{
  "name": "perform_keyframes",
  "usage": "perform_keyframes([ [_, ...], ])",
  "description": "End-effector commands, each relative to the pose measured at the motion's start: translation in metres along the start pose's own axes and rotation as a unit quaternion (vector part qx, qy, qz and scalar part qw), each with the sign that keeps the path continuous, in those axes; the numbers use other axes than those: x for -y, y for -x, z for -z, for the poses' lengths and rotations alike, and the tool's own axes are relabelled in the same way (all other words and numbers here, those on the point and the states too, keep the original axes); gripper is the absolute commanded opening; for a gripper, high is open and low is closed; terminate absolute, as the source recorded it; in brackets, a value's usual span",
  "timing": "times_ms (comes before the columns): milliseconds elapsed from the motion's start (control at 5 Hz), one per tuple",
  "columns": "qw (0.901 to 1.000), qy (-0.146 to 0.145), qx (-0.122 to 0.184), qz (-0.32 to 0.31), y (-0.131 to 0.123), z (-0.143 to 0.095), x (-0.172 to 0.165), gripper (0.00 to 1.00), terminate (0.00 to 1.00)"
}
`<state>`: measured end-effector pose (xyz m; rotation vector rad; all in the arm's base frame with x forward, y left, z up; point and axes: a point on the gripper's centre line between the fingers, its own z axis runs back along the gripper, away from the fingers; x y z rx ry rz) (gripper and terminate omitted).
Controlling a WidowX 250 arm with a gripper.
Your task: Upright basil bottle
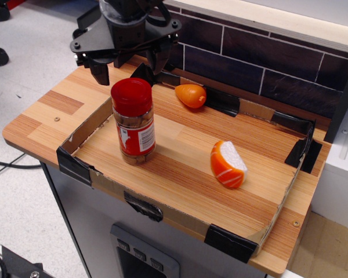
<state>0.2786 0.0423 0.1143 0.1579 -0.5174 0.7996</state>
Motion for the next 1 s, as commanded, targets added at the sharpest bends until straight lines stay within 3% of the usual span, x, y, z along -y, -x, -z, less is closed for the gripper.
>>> perform_keyframes([
  [0,0.9999,0.004,0.006,-0.013,-0.002,-0.011,-0.002,1.0,0.0],
  [400,0.998,0.015,-0.022,-0.057,-0.032,-0.046,0.005,1.0,0.0],
  [600,0.998,0.015,-0.022,-0.057,-0.032,-0.046,0.005,1.0,0.0],
  [800,0.998,0.015,-0.022,-0.057,-0.032,-0.046,0.005,1.0,1.0],
])
